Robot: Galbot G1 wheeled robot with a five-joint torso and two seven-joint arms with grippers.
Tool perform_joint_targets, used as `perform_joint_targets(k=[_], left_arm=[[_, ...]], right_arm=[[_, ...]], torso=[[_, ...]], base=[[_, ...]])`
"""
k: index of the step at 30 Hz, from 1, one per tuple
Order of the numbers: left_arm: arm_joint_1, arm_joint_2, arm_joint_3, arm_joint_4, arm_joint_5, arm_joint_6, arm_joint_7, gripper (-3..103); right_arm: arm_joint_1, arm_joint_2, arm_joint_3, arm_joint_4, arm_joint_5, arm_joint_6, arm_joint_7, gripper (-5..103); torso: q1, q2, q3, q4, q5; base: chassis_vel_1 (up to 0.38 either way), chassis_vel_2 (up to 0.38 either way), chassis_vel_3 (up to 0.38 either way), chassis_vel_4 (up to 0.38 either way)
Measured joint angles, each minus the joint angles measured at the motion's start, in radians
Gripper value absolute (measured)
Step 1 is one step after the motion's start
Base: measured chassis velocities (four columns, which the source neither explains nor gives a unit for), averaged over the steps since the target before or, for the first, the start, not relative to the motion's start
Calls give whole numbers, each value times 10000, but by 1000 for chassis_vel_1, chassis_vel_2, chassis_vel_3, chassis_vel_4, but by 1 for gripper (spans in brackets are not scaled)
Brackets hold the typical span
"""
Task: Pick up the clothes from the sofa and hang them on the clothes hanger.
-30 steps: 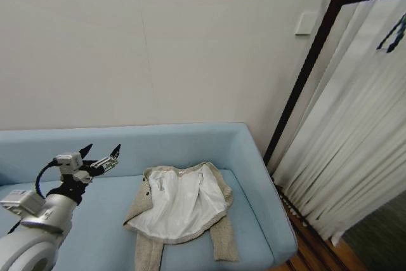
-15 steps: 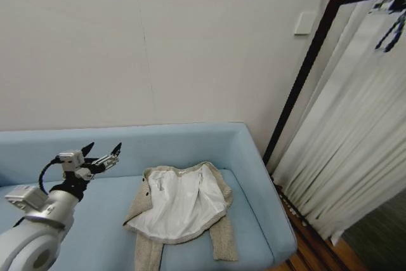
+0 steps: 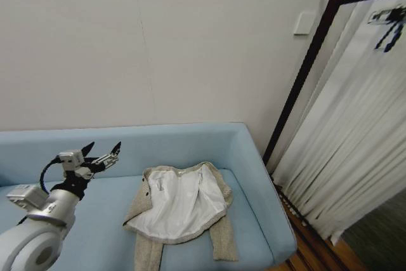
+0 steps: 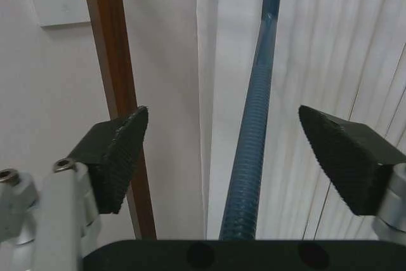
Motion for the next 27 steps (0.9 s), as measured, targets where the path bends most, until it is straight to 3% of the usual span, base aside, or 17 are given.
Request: perform_joint_targets(k=[1,4,11,13,18,27], left_arm=[[-23,11,-13,25,0,-35,7,100],[-60,25,-29,53,0,-52,8,100],[-136,-2,29,62,-11,-68,8,100],[-143,-4,33,62,-12,-68,8,100],[-180,12,39,70,-16,-72,8,100],[-201,-4,37,48,-17,-94,14,100]], right_arm=[[-87,-22,35,42,26,1,96,71],[-181,-45,71,71,60,2,184,65],[-250,-102,88,173,57,8,219,33],[-259,-113,88,185,53,8,224,33],[-328,-248,109,322,37,12,244,12],[-446,-446,358,815,-39,16,224,8]], torso=[[0,0,0,0,0],[0,0,0,1,-1],[0,0,0,1,-2],[-1,0,0,1,-2],[0,0,0,-2,-1],[0,1,0,0,1]], base=[[0,0,0,0],[0,0,0,0],[0,0,0,0],[0,0,0,0],[0,0,0,0],[0,0,0,0]])
